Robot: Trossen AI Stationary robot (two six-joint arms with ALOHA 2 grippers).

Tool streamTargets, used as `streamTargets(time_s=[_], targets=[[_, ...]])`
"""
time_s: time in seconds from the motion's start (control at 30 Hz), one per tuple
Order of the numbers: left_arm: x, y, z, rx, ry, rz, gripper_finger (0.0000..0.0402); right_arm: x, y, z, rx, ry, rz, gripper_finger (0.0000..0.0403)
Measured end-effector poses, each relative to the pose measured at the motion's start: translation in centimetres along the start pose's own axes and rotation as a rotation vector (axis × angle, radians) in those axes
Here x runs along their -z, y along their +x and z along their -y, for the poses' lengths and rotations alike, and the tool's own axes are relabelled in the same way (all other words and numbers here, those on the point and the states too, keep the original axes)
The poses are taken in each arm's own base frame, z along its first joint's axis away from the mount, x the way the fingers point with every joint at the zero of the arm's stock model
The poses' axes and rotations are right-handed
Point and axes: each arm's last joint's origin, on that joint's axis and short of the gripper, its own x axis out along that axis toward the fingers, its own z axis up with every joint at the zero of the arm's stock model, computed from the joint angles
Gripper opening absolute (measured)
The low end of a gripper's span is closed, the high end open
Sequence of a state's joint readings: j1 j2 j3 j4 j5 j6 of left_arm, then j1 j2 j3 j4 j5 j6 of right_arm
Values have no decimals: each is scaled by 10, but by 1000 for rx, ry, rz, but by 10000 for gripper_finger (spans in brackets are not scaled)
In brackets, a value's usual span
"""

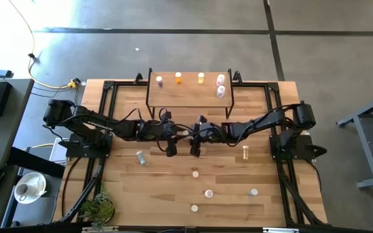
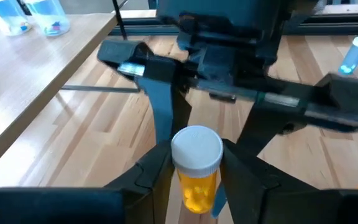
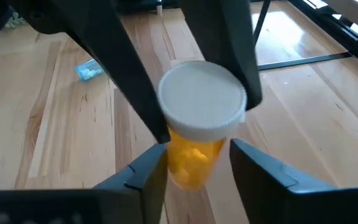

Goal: Pick and place medicine bottles onto shelf by color
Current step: Put the top orange pill bottle on the shelf aligned with the other orange pill bottle

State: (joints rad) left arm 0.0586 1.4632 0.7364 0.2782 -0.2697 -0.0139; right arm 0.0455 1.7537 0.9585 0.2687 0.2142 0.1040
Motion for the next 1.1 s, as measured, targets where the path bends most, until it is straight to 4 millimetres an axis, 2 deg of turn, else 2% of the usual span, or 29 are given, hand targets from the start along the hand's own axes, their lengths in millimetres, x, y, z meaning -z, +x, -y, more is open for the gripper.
streamTargets(time_s=[0.2, 0.53, 0.77, 0.97, 1.1], targets=[[-4, -5, -8, -28, -10, 2, 113, -8, -15, 9, 38, 24, -32, 212], [-14, -12, -35, -108, -41, 52, 112, -20, -45, 20, 61, 51, -79, 216], [-26, -26, -67, -207, -75, 110, 113, -21, -55, 22, 69, 40, -113, 216], [-39, -41, -97, -311, -107, 219, 113, -21, -55, 22, 73, 40, -112, 216], [-41, -44, -114, -360, -116, 262, 113, -21, -55, 23, 92, 37, -112, 216]])
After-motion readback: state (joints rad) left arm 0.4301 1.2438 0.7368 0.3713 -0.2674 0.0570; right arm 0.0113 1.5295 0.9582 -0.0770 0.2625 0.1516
